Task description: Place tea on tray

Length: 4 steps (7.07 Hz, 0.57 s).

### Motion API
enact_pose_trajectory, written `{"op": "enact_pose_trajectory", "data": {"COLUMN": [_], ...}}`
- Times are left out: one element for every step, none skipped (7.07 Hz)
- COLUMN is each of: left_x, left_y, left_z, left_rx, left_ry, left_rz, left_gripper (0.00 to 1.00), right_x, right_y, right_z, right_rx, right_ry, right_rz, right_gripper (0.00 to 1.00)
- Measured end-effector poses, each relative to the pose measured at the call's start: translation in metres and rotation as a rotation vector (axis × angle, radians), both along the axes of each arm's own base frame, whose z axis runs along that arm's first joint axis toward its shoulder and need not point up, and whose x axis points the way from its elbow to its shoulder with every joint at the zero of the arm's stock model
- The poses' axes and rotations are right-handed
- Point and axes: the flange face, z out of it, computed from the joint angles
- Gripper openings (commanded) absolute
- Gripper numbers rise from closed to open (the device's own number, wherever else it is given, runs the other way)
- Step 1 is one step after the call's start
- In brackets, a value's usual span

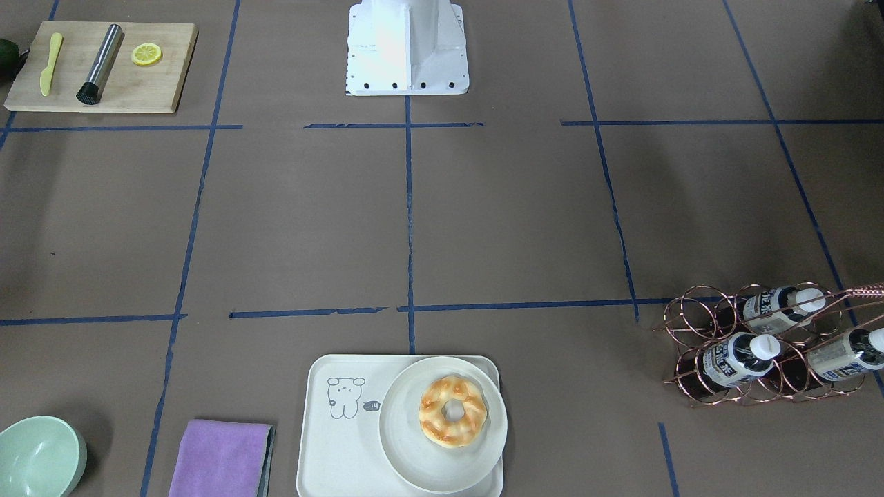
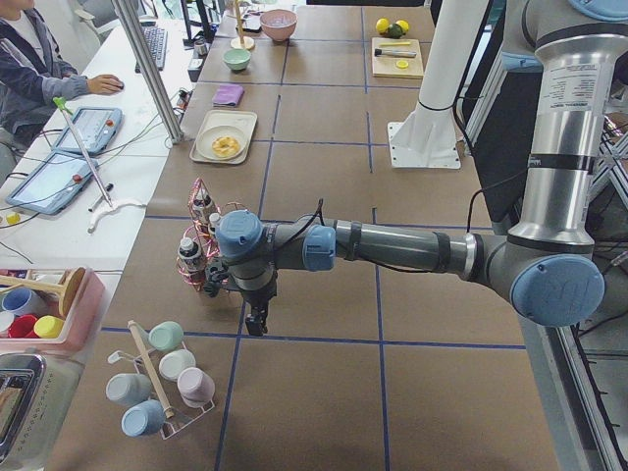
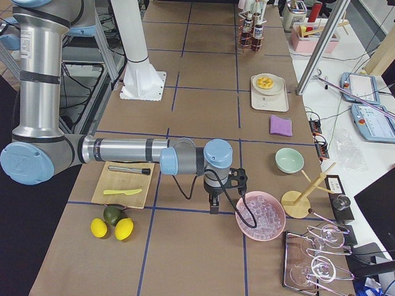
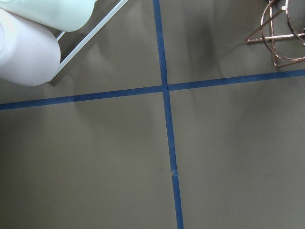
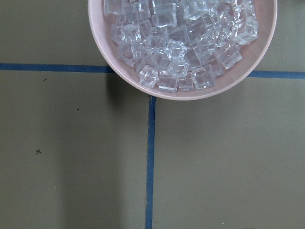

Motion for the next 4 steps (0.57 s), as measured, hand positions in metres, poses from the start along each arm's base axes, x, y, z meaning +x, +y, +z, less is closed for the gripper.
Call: {"op": "enact_pose_trajectory", "data": {"left_x": [0.0,-0.0001,-0.0002,0.0], "left_y": [0.0005,0.0012,0.0015,0.0005], "left_z": [0.0001,-0.0001,-0.0019,-0.0059], "left_rx": [0.002,0.005,0.009,0.016], "left_ry": [0.0,-0.001,-0.005,-0.01], "left_rz": [0.001,0.001,0.002,0.001], "left_gripper": [1.0,1.0,1.0,1.0], "right_x": [0.0,0.0,0.0,0.0], "right_y": [-0.0001,-0.0003,-0.0006,-0.0013], "right_z": [-0.0001,-0.0003,-0.001,-0.002], "right_rx": [0.0,0.0,0.001,0.004], "right_ry": [0.0,0.0,0.0,0.0], "right_rz": [0.0,0.001,0.001,0.001], "right_gripper": [1.0,1.0,1.0,1.0]}}
